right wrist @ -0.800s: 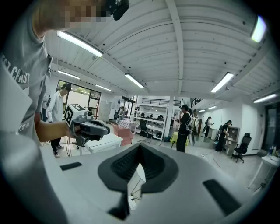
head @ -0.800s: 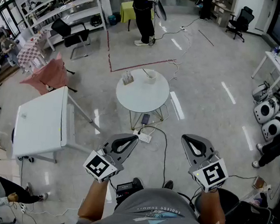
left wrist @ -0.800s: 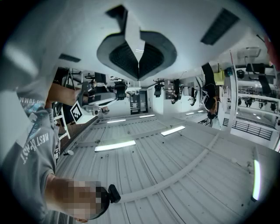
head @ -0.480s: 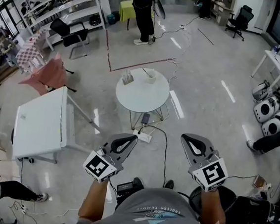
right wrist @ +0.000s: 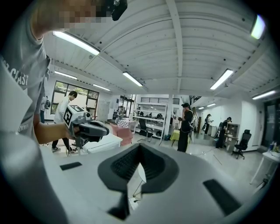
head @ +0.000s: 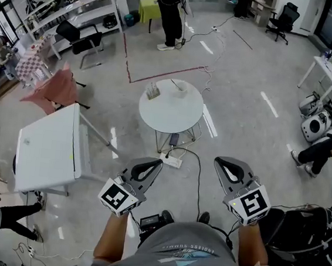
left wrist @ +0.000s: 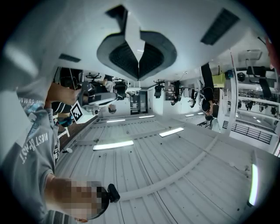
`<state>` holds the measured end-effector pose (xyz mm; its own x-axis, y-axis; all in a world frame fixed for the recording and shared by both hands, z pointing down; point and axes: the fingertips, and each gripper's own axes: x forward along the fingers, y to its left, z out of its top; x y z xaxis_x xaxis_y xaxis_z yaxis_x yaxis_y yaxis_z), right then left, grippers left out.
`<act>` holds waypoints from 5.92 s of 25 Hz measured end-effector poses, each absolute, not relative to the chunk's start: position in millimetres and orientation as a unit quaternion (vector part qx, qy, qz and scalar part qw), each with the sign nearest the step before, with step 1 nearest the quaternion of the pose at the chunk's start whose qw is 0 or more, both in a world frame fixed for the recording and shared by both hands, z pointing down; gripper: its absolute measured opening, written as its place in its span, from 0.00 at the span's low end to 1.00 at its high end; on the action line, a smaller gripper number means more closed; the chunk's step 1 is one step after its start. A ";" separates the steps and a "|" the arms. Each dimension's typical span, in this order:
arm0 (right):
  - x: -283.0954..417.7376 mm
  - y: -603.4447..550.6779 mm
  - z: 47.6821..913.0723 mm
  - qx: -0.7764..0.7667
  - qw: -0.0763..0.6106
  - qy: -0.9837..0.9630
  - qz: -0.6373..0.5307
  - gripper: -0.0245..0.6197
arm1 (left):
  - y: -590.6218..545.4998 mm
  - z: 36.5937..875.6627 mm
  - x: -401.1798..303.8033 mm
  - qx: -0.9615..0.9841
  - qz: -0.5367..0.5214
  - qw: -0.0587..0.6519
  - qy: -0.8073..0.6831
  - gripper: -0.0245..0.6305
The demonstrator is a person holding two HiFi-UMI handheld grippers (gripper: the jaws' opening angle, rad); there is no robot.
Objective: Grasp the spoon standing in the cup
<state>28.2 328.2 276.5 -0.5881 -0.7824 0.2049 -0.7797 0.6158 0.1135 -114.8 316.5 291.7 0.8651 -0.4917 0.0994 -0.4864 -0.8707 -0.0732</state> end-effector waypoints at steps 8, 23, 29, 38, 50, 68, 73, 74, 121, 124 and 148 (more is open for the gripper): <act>10.6 316.5 274.6 0.459 0.101 -0.883 0.003 0.04 | 304.9 292.3 -128.3 -0.971 -0.050 0.020 0.232 0.05; 14.7 252.0 293.6 0.434 0.097 -0.895 0.026 0.04 | 261.9 305.2 -125.1 -0.963 -0.065 0.007 0.263 0.05; 44.0 216.1 292.3 0.405 0.091 -0.909 0.022 0.04 | 234.2 306.2 -96.7 -0.953 -0.066 0.003 0.294 0.05; 83.7 170.5 294.9 0.358 0.095 -0.929 0.020 0.04 | 200.6 308.6 -46.6 -0.941 -0.071 -0.001 0.330 0.05; 126.3 135.0 309.8 0.342 0.096 -0.934 0.030 0.04 | 162.7 311.9 -2.5 -0.936 -0.078 0.002 0.343 0.05; 93.3 66.2 314.0 0.447 0.110 -0.887 0.039 0.04 | 48.0 314.6 -26.8 -0.973 -0.065 0.016 0.222 0.05; 81.6 52.4 314.3 0.470 0.111 -0.875 0.040 0.04 | 24.5 310.6 -36.5 -0.978 -0.061 0.023 0.197 0.05; 80.8 49.1 313.5 0.474 0.112 -0.872 0.040 0.04 | 20.4 309.1 -38.3 -0.979 -0.059 0.023 0.194 0.05; 107.8 -149.6 351.7 0.303 0.114 -0.944 0.057 0.04 | -118.1 350.5 -26.7 -0.915 -0.089 -0.034 0.393 0.05; 100.2 -156.3 350.0 0.285 0.117 -0.950 0.056 0.04 | -121.9 349.8 -34.3 -0.907 -0.095 -0.041 0.408 0.05; 65.8 -173.1 397.9 0.350 0.161 -0.915 0.120 0.04 | -178.8 435.9 -74.4 -0.917 -0.128 -0.124 0.356 0.05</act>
<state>65.8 -173.1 397.9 -0.7029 -0.6022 0.3786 -0.6794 0.7259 -0.1068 -74.4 -178.8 435.9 0.7139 -0.6213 0.3231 -0.6846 -0.7162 0.1355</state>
